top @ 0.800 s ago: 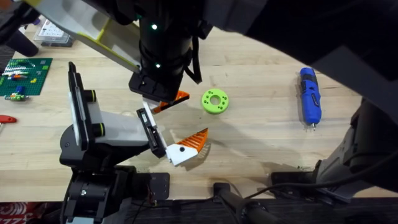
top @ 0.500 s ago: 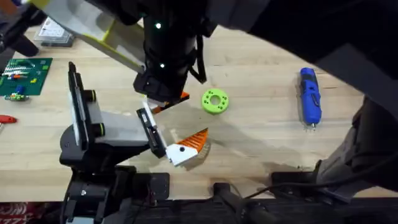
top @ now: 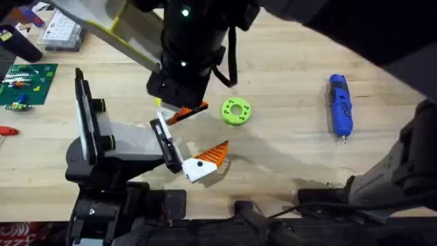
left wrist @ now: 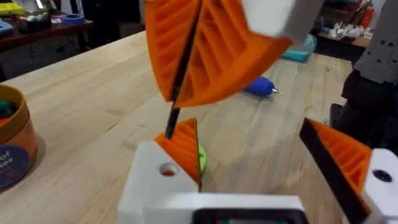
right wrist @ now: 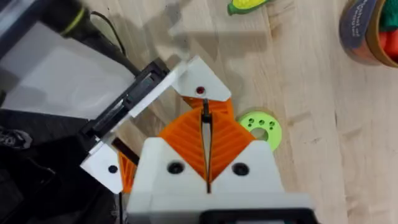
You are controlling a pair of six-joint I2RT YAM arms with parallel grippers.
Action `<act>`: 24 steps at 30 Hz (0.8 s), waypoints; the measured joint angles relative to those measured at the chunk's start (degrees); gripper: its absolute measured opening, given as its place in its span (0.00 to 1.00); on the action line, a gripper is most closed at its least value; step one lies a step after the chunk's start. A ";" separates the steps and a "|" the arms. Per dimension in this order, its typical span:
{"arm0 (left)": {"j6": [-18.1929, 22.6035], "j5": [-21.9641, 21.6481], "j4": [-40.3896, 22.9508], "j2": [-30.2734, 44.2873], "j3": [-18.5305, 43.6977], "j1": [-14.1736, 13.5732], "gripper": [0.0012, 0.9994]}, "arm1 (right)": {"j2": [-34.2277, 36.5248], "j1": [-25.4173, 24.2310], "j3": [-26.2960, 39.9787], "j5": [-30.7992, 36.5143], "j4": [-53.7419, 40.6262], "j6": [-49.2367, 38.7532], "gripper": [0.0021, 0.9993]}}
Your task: Pick up the gripper from the table and insert it into the empty holder that is missing its gripper. Then pick up a screw, insert it into the mounting hole, and use the screwdriver to tighten it. Finally, clean up the table by picking up the vegetable and placing it into the bucket.
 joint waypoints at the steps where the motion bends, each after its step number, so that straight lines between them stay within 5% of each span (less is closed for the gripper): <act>1: 0.00 -0.02 -0.02 0.02 0.00 0.00 0.99 | 0.00 0.00 0.00 0.00 0.00 0.00 0.01; 24: 0.02 0.00 0.00 0.02 0.00 0.00 0.99 | 1.92 0.02 0.00 -1.13 -0.90 0.00 0.01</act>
